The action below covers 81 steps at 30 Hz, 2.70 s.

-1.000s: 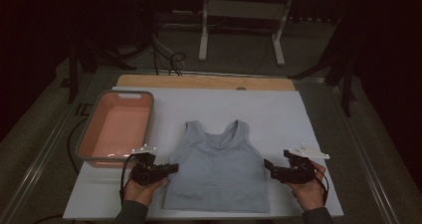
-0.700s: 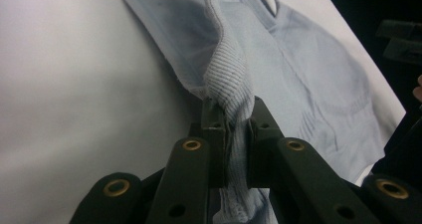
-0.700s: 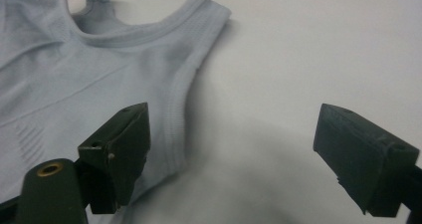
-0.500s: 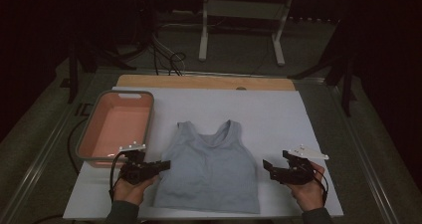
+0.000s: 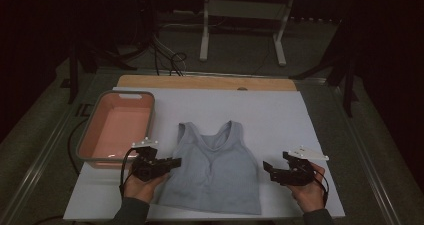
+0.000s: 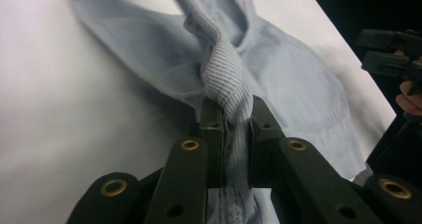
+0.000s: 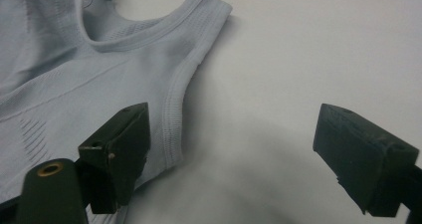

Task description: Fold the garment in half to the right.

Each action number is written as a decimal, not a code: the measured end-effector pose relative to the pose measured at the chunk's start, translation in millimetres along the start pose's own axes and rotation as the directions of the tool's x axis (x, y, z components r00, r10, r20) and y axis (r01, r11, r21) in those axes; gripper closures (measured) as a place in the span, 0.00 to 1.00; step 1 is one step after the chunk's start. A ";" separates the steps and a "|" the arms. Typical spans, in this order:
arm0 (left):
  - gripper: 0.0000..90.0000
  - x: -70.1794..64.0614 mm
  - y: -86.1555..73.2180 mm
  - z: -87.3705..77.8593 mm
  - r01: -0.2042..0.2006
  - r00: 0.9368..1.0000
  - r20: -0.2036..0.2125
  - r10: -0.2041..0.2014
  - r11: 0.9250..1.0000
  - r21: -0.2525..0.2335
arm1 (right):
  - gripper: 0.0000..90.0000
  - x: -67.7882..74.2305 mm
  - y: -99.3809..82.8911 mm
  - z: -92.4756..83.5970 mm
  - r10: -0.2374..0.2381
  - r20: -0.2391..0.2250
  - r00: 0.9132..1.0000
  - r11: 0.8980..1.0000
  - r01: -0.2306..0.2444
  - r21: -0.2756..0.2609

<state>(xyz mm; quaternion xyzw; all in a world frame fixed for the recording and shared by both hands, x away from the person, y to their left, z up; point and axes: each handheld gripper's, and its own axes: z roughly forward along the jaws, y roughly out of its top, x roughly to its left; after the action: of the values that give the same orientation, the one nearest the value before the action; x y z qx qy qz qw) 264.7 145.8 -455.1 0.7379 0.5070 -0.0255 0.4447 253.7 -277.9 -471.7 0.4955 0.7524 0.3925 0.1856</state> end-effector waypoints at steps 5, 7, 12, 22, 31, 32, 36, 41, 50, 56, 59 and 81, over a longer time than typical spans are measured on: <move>0.91 -13.3 7.8 8.9 -0.036 0.999 0.012 0.036 0.999 0.015 | 0.17 -0.1 -0.2 -0.3 -0.001 -0.002 1.000 1.000 0.001 -0.002; 0.91 -18.7 10.1 13.0 -0.049 0.999 0.020 0.049 0.999 0.021 | 0.17 0.0 -0.4 0.0 -0.001 -0.004 1.000 1.000 0.001 0.000; 0.91 -30.7 14.6 24.1 -0.071 0.996 0.048 0.069 0.997 0.030 | 0.17 1.5 -0.9 0.7 -0.004 -0.008 1.000 1.000 0.004 0.001; 0.91 -52.9 22.9 43.7 -0.115 0.990 0.092 0.111 0.992 0.041 | 0.17 1.5 -1.3 0.7 -0.004 -0.010 1.000 1.000 0.004 -0.001; 0.91 -68.0 28.9 57.7 -0.140 0.984 0.119 0.135 0.990 0.036 | 0.17 1.0 -1.5 0.6 -0.001 -0.012 1.000 1.000 0.001 -0.001; 0.91 -70.6 30.1 60.7 -0.147 0.982 0.126 0.142 0.989 0.034 | 0.17 1.1 -1.5 0.6 -0.001 -0.012 1.000 1.000 0.001 -0.001; 0.91 -76.9 31.6 69.3 -0.156 0.979 0.140 0.150 0.987 0.034 | 0.17 0.7 -1.8 1.0 -0.002 -0.012 1.000 1.000 0.002 0.001; 0.91 -84.5 32.9 80.1 -0.167 0.975 0.154 0.160 0.985 0.039 | 0.17 0.5 -2.0 0.8 0.002 -0.012 1.000 1.000 -0.002 0.000; 0.91 -88.6 32.8 94.8 -0.172 0.962 0.217 0.168 0.985 0.000 | 0.17 -0.3 -2.2 0.8 0.006 -0.009 1.000 1.000 -0.006 -0.004; 0.91 -97.2 32.4 108.9 -0.179 0.950 0.262 0.173 0.984 0.001 | 0.17 -0.5 -2.4 1.1 0.011 -0.012 1.000 1.000 -0.012 -0.004; 0.91 -101.0 30.6 117.6 -0.191 0.944 0.277 0.178 0.982 0.018 | 0.17 -0.4 -2.4 1.2 0.013 -0.013 1.000 1.000 -0.013 -0.004; 0.18 -68.3 31.1 88.2 -0.176 0.972 0.140 0.187 0.980 -0.090 | 0.20 19.0 3.2 5.2 -0.035 -0.081 0.996 0.999 0.036 0.004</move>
<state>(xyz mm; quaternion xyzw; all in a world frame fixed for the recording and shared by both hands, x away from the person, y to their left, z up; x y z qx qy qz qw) 292.1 33.3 -455.4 0.7597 0.4035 -0.0197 0.5095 250.8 -258.2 -470.3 0.4663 0.7690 0.4068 0.1604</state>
